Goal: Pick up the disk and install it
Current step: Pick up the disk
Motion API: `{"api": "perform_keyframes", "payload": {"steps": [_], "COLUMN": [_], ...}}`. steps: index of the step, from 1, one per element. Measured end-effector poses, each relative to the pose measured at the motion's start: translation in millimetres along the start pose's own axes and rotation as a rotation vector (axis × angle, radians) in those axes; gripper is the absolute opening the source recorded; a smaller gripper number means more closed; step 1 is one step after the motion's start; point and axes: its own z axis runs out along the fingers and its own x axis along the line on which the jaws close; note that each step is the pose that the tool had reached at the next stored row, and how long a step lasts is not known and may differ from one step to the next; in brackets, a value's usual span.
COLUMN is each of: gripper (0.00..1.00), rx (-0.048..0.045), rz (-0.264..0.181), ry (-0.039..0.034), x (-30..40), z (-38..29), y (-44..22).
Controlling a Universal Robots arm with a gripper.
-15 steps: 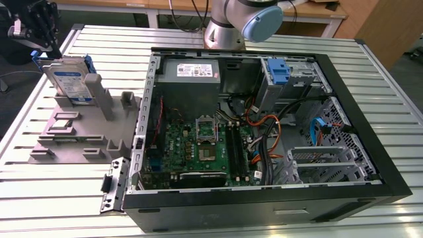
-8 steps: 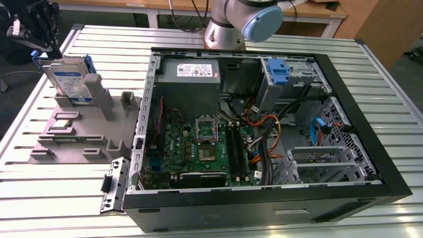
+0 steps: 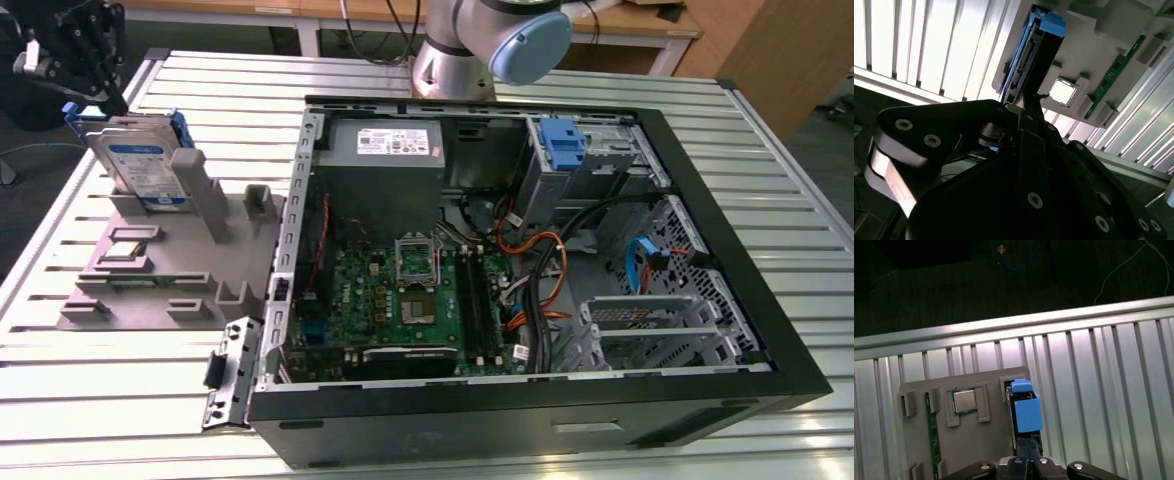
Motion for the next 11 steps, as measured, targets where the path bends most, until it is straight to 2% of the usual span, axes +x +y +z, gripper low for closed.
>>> {"api": "perform_keyframes", "payload": {"steps": [1, 6, 11], "gripper": [0.11, 0.11, 0.11], "rx": [-0.0002, 0.0027, 0.0031], "rz": [0.004, 0.064, 0.071], "ry": [-0.0028, -0.0068, -0.0072], "x": [0.1, 0.3, 0.3], "z": [0.0, 0.5, 0.6], "y": [0.0, -0.1, -0.1]}}
